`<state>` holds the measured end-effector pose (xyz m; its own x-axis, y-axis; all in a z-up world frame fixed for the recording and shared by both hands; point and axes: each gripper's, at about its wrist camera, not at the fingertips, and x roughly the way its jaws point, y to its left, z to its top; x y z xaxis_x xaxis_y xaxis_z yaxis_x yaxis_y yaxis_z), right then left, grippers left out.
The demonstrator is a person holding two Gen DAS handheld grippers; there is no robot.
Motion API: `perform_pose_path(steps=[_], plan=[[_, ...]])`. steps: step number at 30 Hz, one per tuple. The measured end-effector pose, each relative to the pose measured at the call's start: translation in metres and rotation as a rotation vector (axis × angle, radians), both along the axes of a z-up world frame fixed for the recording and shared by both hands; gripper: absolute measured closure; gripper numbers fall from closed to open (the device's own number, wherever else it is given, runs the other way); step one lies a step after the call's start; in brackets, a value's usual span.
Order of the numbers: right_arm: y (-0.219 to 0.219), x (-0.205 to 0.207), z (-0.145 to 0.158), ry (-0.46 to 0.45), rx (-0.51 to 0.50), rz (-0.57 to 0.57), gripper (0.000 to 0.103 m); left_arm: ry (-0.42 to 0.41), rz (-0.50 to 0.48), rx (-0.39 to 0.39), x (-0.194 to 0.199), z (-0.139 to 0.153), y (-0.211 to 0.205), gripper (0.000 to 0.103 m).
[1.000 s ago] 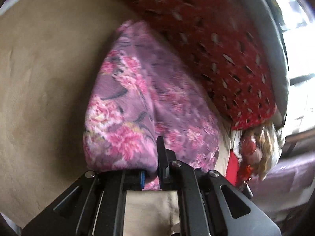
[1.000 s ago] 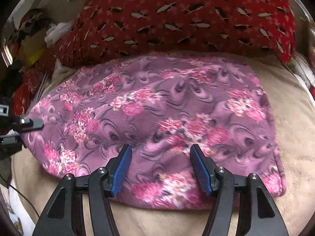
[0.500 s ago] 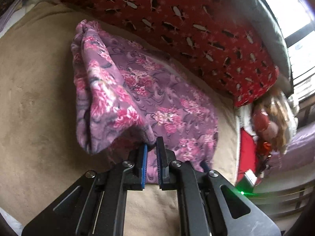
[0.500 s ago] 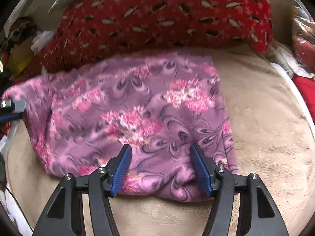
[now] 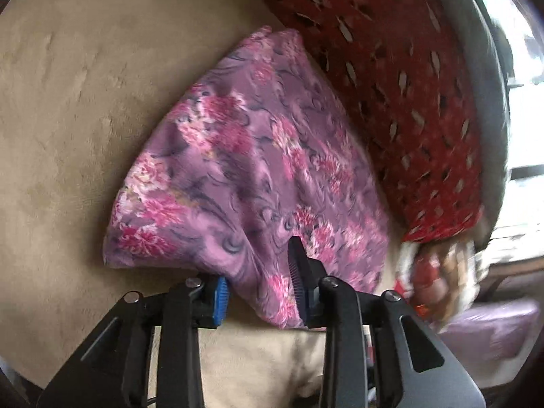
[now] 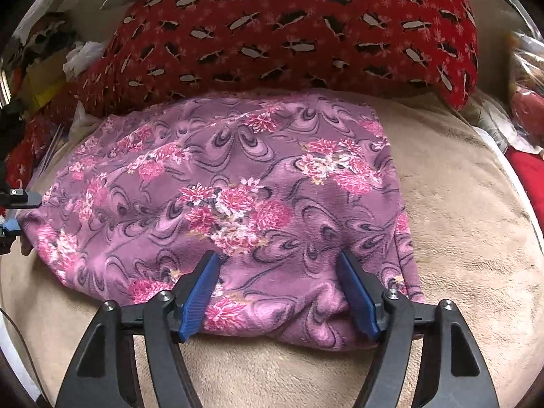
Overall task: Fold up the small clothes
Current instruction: 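Grasp the garment edge with the left gripper and lift it up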
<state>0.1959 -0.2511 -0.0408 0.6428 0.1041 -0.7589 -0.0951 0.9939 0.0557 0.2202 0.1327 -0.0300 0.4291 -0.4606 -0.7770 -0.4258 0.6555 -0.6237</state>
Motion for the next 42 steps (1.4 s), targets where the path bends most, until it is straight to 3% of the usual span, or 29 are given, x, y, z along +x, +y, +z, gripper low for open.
perform_pose_path(steps=[2,11,15,16,18,23,31,38,42], plan=[[-0.001,-0.001,0.004,-0.006,0.025,-0.015,0.03,0.013,0.017,-0.067,0.0,-0.012,0.006,0.049],[0.036,0.037,0.039,-0.059,0.057,0.032,0.03,0.058,0.072,-0.152,0.009,-0.04,0.022,0.048],[0.06,0.07,0.022,0.001,-0.064,0.01,0.03,0.067,0.073,-0.142,0.021,-0.041,0.019,0.049],[0.064,0.079,0.007,0.053,-0.1,0.008,0.028,0.066,0.066,-0.135,0.024,-0.04,0.016,0.051],[0.066,0.076,0.003,-0.011,-0.116,0.009,0.023,0.065,0.038,-0.119,0.03,-0.038,0.009,0.075],[0.065,0.069,0.0,-0.042,-0.105,0.003,0.022,0.005,-0.029,-0.068,0.036,-0.013,-0.01,0.084],[0.061,0.066,-0.002,-0.048,-0.065,0.013,0.022,-0.123,-0.191,0.028,0.047,0.043,-0.078,0.094],[0.047,0.048,0.011,-0.055,-0.034,0.058,0.022,-0.141,-0.324,0.061,0.052,0.053,-0.136,0.102],[0.031,0.035,0.014,-0.085,-0.103,0.006,0.02,-0.134,-0.384,0.134,0.053,0.053,-0.168,0.102]])
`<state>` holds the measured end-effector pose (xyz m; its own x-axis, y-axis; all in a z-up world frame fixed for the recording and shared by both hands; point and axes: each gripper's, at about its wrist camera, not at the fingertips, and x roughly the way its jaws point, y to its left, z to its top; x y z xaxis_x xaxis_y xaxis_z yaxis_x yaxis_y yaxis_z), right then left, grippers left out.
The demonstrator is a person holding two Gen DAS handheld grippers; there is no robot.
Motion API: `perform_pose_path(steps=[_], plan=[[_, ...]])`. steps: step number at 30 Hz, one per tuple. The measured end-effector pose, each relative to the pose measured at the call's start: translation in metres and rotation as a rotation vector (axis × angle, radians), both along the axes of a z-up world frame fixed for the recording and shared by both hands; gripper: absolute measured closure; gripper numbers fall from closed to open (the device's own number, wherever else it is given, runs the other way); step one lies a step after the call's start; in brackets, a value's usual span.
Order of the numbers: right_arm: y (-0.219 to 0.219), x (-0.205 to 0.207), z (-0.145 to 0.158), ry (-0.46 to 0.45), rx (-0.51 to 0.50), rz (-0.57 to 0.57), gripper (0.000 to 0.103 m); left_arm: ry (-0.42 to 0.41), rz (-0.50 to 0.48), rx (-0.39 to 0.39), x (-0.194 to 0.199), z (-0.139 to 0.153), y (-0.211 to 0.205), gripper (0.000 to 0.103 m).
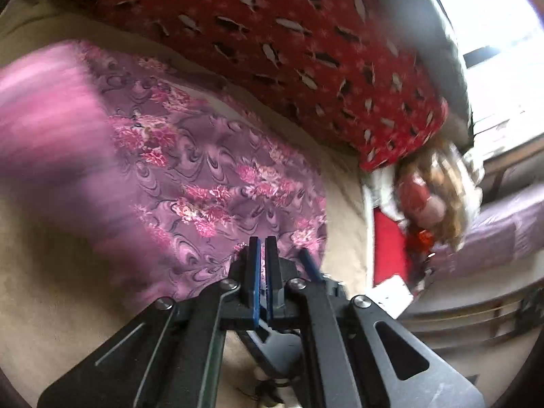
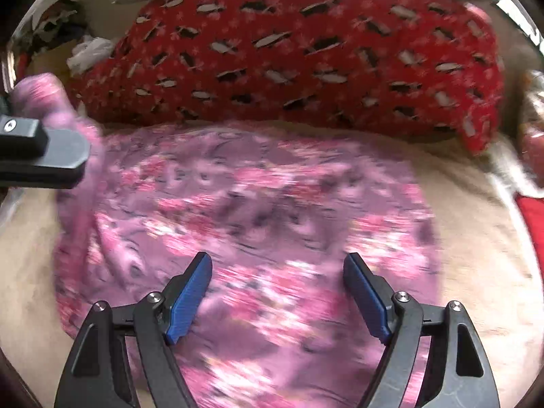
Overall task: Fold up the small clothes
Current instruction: 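Grasp the garment edge with the left gripper and lift it up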
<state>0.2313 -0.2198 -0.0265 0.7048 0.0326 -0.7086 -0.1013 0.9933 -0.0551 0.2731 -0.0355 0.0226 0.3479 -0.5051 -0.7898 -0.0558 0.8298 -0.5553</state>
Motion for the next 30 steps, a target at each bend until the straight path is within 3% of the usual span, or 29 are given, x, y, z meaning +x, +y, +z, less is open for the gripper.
perform_pose_path(steps=[3,7,8,9,11,15,20,25,29,30], plan=[[-0.022,0.002,-0.013,0.051,0.062,-0.022,0.018,0.034,0.036,-0.007,-0.003,-0.005,0.006,0.102],[-0.025,-0.003,-0.017,0.016,0.08,-0.002,0.015,0.051,0.156,-0.014,-0.021,-0.003,0.058,0.095],[-0.024,-0.003,-0.018,0.012,0.071,0.001,0.013,0.057,0.184,-0.03,-0.026,-0.003,0.071,0.081],[-0.022,-0.004,-0.02,0.006,0.061,0.001,0.012,0.07,0.233,-0.053,-0.037,-0.005,0.094,0.053],[-0.019,-0.004,-0.02,-0.001,0.054,0.0,0.011,0.087,0.322,-0.063,-0.051,-0.011,0.125,0.029],[-0.018,-0.004,-0.02,-0.005,0.058,0.001,0.011,0.137,0.492,-0.17,-0.057,-0.033,0.199,0.029],[-0.019,-0.005,-0.021,-0.01,0.063,0.002,0.011,0.173,0.519,-0.195,-0.036,-0.048,0.243,0.029],[-0.019,-0.006,-0.021,-0.012,0.059,0.001,0.01,0.211,0.411,-0.178,0.0,-0.064,0.248,0.029],[-0.019,-0.005,-0.021,-0.013,0.054,0.0,0.01,0.269,0.25,-0.131,0.025,-0.081,0.216,0.029],[-0.019,-0.005,-0.021,-0.013,0.053,0.0,0.01,0.269,0.204,-0.087,0.029,-0.081,0.206,0.029]])
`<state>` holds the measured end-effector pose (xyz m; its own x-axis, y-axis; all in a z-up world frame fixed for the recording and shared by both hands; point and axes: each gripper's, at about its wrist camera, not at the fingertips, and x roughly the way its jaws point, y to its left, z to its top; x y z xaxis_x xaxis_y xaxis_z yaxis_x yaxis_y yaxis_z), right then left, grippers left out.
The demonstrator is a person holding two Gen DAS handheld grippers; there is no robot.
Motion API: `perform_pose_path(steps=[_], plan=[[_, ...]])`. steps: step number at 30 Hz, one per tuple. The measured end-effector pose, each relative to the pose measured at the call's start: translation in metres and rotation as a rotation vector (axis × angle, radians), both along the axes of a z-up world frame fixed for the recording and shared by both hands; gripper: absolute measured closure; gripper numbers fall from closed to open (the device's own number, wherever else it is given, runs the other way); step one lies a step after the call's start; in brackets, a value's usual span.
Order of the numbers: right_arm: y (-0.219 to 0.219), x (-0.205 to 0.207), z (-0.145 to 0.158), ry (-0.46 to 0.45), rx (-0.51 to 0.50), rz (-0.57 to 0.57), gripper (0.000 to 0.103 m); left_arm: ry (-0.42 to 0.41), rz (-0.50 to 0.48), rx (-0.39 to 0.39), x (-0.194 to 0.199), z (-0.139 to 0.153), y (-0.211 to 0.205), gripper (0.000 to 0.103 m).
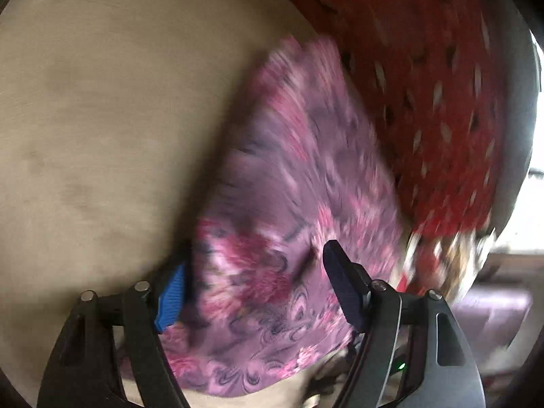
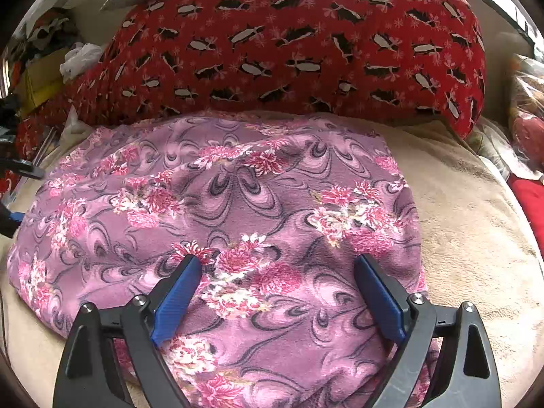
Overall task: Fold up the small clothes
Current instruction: 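Grasp the garment edge with the left gripper and lift it up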
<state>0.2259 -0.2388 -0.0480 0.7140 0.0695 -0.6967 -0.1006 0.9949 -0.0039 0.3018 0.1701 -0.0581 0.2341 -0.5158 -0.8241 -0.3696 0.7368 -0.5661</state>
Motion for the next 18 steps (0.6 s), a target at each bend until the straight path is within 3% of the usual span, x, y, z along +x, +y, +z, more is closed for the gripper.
perform_pose_path(steps=[2,3,5,8,18], plan=[[0.0,0.0,0.0,0.0,-0.001,0.0,0.01,-0.029,-0.063,0.063,0.0,0.006,-0.013,0.03],[0.0,0.0,0.0,0.0,-0.001,-0.001,0.01,-0.038,-0.077,0.072,-0.002,0.008,-0.016,0.045],[0.001,0.0,0.0,0.0,-0.004,0.0,0.01,-0.039,-0.079,0.051,-0.006,0.009,-0.015,0.064],[0.001,0.001,0.0,0.0,-0.009,-0.001,0.009,-0.059,-0.039,0.011,-0.013,0.016,-0.012,0.074],[0.001,0.001,0.0,0.002,-0.007,-0.002,0.009,-0.162,0.002,-0.068,-0.022,0.05,-0.049,0.076]])
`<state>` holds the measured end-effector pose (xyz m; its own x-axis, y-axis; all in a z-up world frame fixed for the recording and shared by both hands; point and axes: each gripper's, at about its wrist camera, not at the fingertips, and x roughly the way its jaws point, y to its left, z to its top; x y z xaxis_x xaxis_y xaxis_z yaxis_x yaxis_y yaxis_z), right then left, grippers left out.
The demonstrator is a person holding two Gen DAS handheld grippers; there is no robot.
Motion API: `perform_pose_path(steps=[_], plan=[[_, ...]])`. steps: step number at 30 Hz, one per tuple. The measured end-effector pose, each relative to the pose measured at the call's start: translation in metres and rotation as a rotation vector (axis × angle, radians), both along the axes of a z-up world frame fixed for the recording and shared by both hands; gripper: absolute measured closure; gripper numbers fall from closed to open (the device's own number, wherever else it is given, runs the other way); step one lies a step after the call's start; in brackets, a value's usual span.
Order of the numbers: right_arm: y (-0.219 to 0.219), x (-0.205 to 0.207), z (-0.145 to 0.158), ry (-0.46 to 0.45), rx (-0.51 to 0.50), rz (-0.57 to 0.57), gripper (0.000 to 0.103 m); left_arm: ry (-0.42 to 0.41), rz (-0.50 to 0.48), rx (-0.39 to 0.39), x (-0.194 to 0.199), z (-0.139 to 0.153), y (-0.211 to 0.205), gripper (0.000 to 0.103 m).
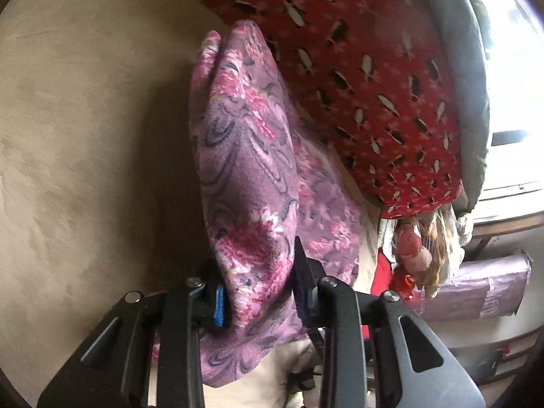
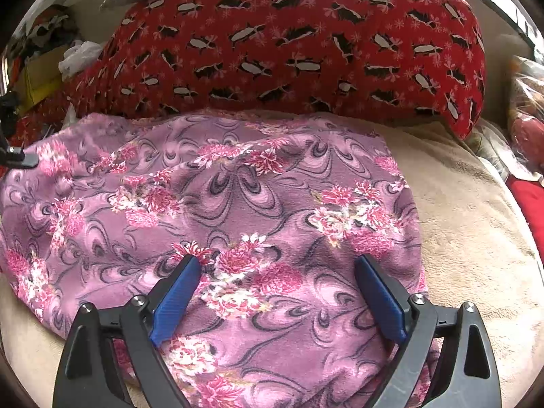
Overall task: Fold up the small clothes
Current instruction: 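Grasp the garment edge with the left gripper and lift it up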
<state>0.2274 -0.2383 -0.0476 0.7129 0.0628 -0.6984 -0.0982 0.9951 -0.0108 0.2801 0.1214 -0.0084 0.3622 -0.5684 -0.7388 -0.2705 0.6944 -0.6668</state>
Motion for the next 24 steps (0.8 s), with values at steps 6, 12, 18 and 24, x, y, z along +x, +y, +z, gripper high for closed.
perform_pose_path(steps=[6,12,18,24], plan=[[0.0,0.0,0.0,0.0,0.006,0.0,0.009,-0.002,-0.014,0.008,0.005,0.004,-0.028,0.076],[0.0,-0.001,-0.001,0.0,0.008,-0.002,0.009,-0.007,-0.026,0.029,0.006,0.008,-0.042,0.076],[0.0,-0.001,-0.001,-0.001,0.01,-0.002,0.009,0.001,-0.043,0.098,0.006,0.008,-0.049,0.076],[0.0,-0.001,-0.001,-0.001,0.009,-0.001,0.009,0.002,-0.081,0.159,0.008,0.016,-0.054,0.076]])
